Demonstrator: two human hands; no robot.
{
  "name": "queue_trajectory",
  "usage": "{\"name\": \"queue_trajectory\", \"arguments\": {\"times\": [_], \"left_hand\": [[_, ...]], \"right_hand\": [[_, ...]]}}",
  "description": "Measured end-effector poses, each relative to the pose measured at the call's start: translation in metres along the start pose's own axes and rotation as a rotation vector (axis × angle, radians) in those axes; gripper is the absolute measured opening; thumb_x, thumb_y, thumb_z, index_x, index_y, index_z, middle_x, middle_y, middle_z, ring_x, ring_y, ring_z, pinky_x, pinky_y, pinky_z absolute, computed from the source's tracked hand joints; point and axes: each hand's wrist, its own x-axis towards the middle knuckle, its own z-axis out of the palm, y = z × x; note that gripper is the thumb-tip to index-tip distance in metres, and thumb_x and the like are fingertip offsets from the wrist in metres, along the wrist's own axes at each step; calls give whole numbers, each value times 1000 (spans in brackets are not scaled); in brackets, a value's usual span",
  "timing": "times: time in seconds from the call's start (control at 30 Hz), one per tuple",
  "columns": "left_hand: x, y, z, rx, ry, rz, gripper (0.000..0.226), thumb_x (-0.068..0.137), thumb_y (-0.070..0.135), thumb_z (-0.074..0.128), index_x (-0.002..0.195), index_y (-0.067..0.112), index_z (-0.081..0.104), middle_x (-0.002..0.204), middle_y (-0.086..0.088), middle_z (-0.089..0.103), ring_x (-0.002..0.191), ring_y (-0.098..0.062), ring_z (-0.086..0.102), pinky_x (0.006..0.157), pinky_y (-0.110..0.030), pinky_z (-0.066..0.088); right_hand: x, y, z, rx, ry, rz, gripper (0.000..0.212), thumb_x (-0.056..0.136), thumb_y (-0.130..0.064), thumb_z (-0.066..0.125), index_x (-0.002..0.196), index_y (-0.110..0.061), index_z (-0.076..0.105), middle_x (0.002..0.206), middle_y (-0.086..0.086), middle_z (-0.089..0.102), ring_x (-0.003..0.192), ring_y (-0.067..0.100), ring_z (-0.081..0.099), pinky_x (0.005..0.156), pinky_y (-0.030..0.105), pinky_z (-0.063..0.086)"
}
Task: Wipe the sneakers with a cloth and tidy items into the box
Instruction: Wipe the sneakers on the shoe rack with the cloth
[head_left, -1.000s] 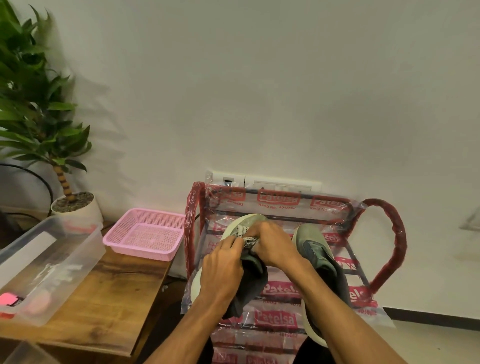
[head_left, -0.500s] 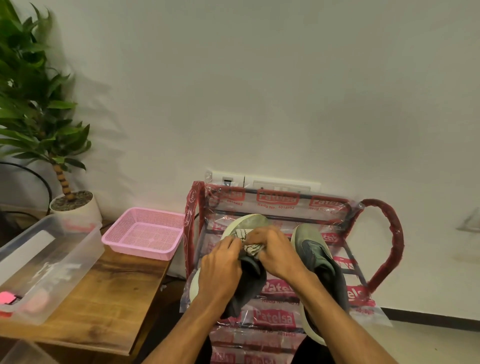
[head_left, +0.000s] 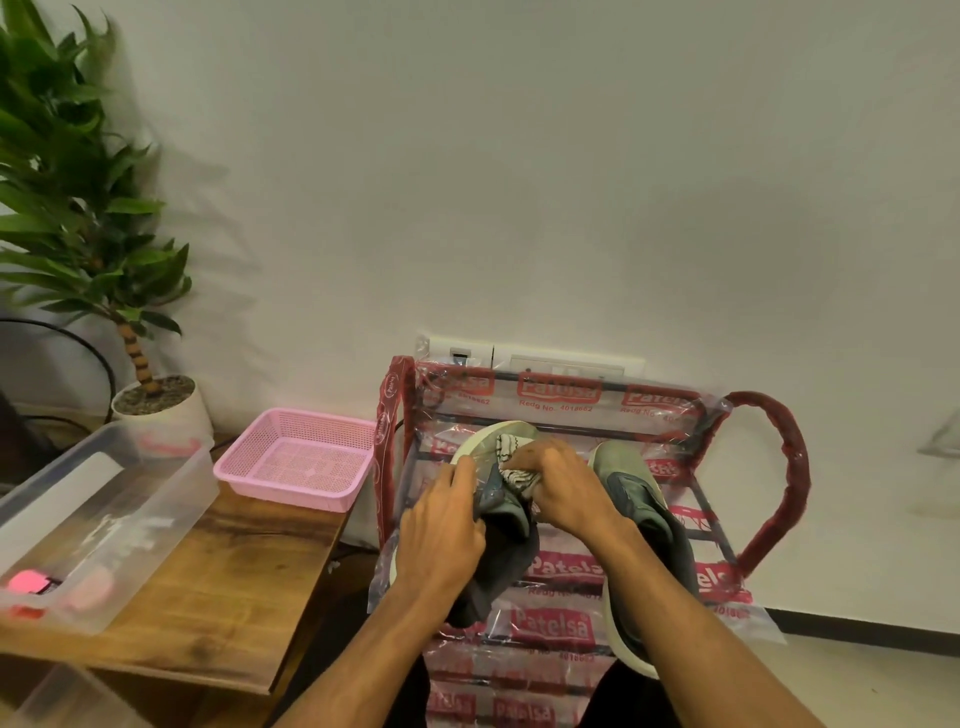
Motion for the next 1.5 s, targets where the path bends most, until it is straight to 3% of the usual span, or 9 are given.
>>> {"name": "queue_trajectory", "arguments": {"times": [0.13,0.23,0.37,0.6,0.77,0.93,1.1,1.4,1.5], "left_hand": [[-4,2,-2,-32,2,6,25,90,14,57,109,18,43,112,4,53,94,-17,55,67,-22,35],[-6,5,0,-65,10,14,17,90,10,54,98,19,42,104,4,54,88,-16,53,66,-25,33],[-7,5,4,-83,59,0,14,87,7,55,99,15,51,97,3,55,73,-10,40,63,-25,29],[-4,0,1,-98,67,-63,26,86,8,60,86,21,36,84,10,43,70,-11,40,55,-20,23],[3,-4,-1,-115,67,-72,26,88,12,61,87,21,37,88,11,44,74,-7,41,50,-12,28],[1,-1,2,-52,66,-53,25,87,12,61,87,22,37,93,6,53,72,-11,41,58,-20,26],[0,0,4,-69,66,8,14,85,6,58,95,14,53,96,0,60,77,-18,53,58,-29,36],[1,-1,1,-99,108,-9,7,88,11,58,94,14,55,95,4,60,69,-8,41,50,-14,18],[-2,-1,5,-75,116,6,26,77,1,64,80,19,46,85,5,55,63,-10,38,49,-15,13]], "right_hand": [[-6,-11,-9,197,80,4,30,82,0,60,99,-19,77,106,-4,73,98,14,63,82,33,51],[-11,-25,-10,81,-58,-63,26,81,-4,63,96,-20,75,106,-3,71,100,16,61,84,36,51],[-17,-29,-8,-13,-42,-99,28,80,-4,63,94,-26,74,108,-7,69,107,12,56,87,34,50],[-27,-21,0,-119,-118,63,26,80,-7,50,99,-17,65,110,10,62,105,31,56,79,39,47],[-45,-33,-2,42,104,15,32,80,-1,53,95,-23,71,102,-12,68,100,16,53,73,35,47],[-38,-22,-16,74,295,123,41,83,2,56,112,-23,70,115,-7,68,112,18,54,88,36,49],[-42,-43,-15,40,79,-138,31,88,-6,59,112,-21,72,115,-9,69,112,12,51,89,30,45],[-34,-44,-8,41,59,-151,32,84,-1,60,106,-19,75,109,-5,71,108,15,53,88,32,48],[-31,-36,-9,15,63,-121,31,85,-6,61,109,-20,74,112,-7,70,111,14,52,88,31,47]]}}
